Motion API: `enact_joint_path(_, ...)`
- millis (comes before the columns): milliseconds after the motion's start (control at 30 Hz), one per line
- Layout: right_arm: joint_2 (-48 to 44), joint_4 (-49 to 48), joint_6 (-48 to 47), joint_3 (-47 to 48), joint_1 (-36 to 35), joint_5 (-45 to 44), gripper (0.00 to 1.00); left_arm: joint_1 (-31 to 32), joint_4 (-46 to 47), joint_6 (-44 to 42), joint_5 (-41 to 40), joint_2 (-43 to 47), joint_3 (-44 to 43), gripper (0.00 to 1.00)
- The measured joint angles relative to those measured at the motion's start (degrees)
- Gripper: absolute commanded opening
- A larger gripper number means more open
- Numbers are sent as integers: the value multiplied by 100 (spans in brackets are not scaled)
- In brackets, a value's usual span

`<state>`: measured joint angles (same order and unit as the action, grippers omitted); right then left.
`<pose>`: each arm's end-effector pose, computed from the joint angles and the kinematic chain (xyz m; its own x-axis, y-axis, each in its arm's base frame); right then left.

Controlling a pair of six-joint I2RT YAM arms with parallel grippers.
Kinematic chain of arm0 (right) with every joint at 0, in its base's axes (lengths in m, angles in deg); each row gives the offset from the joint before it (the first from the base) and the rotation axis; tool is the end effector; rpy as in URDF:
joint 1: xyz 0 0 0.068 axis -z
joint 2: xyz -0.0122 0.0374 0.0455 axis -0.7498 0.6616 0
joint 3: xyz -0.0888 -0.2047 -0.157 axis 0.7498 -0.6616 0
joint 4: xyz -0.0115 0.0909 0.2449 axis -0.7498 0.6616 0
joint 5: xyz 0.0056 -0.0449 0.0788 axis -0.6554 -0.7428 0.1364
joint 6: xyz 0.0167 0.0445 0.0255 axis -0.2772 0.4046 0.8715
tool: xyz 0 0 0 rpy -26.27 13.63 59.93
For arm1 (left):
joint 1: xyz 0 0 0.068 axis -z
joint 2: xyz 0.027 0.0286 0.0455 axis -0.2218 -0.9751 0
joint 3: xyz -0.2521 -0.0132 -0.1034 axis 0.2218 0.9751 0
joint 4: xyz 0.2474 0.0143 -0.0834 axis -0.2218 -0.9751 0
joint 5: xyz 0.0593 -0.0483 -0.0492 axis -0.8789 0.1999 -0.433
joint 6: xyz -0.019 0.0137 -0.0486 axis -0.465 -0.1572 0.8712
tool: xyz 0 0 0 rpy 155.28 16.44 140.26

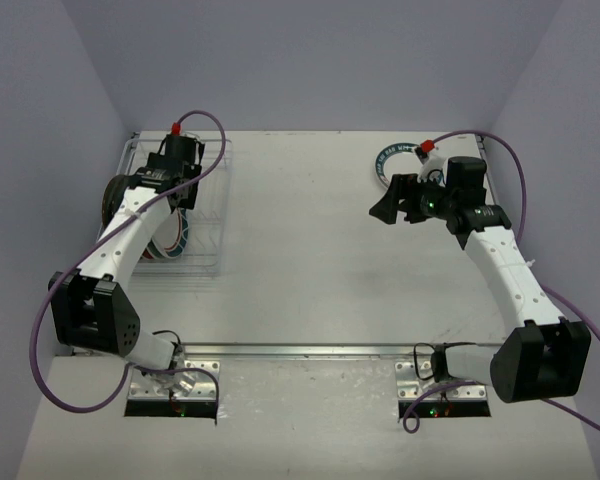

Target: Unload the plates from the dish rack

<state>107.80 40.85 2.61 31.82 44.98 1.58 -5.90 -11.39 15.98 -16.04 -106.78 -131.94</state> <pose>0.2722 0.0348 0.3045 -0.6695 0.1851 -0.7194 -0.2996 0.8189 0.4896 0.3084 -0.0190 0.3208 -0.7944 0.2571 -0.5503 -0.0740 0.8582 0.5079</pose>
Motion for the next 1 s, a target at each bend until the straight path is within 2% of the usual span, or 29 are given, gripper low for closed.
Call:
enact_joint_path(267, 0, 4, -21, -29, -2, 1, 91, -252, 44, -75, -40, -34, 11, 61)
enact_joint_path(600, 0, 4, -26, -46, -2, 20, 90, -405, 255, -218, 97, -174, 429, 46)
enact_joint_path(667, 0, 3, -27, -64, -2, 23, 90, -407, 348, -248, 88, -176, 509, 40)
enact_joint_path(700, 0, 6, -27, -69, -2, 25, 90, -415, 393, -264, 76, -176, 550, 33)
enact_joint_path(767, 0, 7, -27, -70, -2, 28, 89, -435, 425, -273, 111, -176, 611, 10)
enact_joint_path(867, 0, 3, -25, -75, -2, 47, 89, -437, 425, -290, 234, -167, 646, 1)
enact_joint_path(1000, -29, -1, -23, -146, -2, 80, 89, -422, 329, -394, 303, -118, 553, 0)
